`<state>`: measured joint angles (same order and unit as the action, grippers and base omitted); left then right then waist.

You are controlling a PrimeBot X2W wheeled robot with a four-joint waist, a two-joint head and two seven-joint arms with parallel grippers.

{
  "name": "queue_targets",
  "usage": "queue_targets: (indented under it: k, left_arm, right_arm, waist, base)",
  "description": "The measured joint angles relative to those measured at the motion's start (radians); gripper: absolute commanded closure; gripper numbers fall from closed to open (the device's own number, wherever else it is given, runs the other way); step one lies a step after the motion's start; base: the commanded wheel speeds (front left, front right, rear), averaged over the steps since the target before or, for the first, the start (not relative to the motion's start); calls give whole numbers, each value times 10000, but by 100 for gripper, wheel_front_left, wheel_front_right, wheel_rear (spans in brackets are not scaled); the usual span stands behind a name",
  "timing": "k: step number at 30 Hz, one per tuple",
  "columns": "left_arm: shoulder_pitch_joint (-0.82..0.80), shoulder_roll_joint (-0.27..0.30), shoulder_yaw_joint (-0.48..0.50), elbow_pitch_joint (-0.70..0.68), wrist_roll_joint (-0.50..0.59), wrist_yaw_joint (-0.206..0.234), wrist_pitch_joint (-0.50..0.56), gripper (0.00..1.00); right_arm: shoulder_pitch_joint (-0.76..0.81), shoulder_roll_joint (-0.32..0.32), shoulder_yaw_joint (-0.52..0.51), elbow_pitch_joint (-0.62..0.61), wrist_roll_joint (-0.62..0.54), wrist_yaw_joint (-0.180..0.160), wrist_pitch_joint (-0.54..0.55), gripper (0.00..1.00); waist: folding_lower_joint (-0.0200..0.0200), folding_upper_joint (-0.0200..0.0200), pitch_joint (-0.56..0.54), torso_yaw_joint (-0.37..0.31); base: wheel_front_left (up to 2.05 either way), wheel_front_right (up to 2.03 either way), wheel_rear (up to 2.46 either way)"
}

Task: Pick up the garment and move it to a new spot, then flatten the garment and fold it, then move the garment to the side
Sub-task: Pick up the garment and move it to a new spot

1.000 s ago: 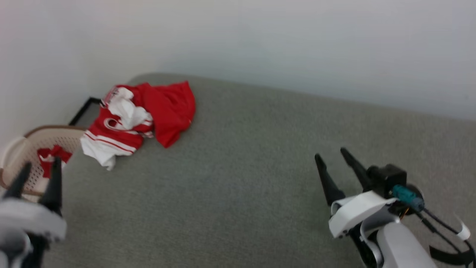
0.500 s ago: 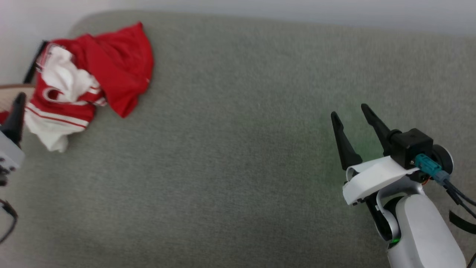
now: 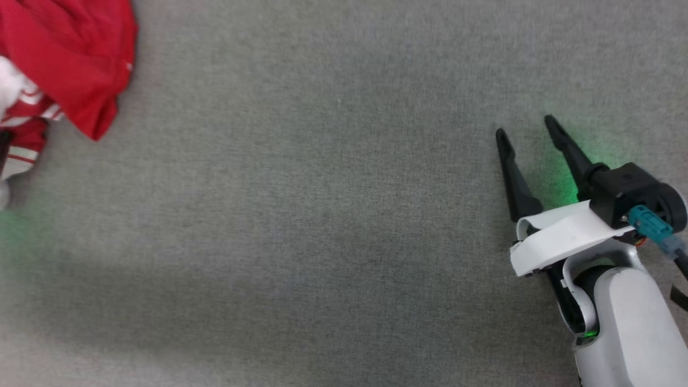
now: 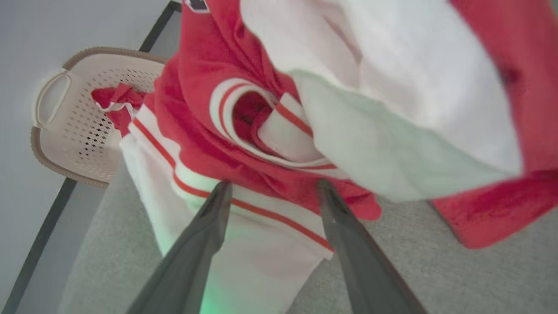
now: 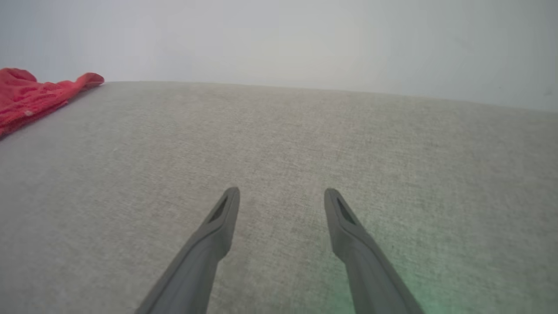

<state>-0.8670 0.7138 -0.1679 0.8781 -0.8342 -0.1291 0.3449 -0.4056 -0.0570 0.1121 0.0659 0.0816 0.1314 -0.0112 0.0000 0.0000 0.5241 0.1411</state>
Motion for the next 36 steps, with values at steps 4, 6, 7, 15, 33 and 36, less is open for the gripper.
queue_targets:
  k: [4, 6, 7, 15, 33, 36]
  left_arm:
    - [-639, -67, -274, 1162, -90, -2, 67, 0]
    - [-931, -107, -453, 1486, -105, 0, 102, 0]
    - [-1027, -115, -508, 1651, -123, -2, 127, 0]
    - [-1513, -163, -1028, 2313, -437, -27, 330, 71]
    - [-1212, 863, -1762, 2080, -616, -25, -2004, 100]
    - [-1167, 1206, -1908, 1877, -573, -25, -2257, 100]
  right_arm:
    - [-3, 15, -67, -303, -33, 0, 123, 0]
    - [-7, 29, -63, -433, -44, 0, 136, 0]
    - [-20, 31, -61, -476, -54, 0, 146, 0]
    - [-107, 59, -48, -443, 23, 2, 157, 0]
    - [583, 58, 90, 980, 991, 0, -639, 0]
    - [686, 59, 213, 1260, 1177, 0, -826, 0]
  waist:
    - [0, 0, 478, -73]
    - [0, 0, 664, -98]
    - [0, 0, 740, -111]
    - [0, 0, 792, -198]
    - [0, 0, -1153, -157]
    - [0, 0, -1651, -152]
  base:
    - [0, 0, 0]
    - [0, 0, 0]
    - [0, 0, 0]
    - [0, 0, 0]
    - [0, 0, 0]
    - [0, 0, 0]
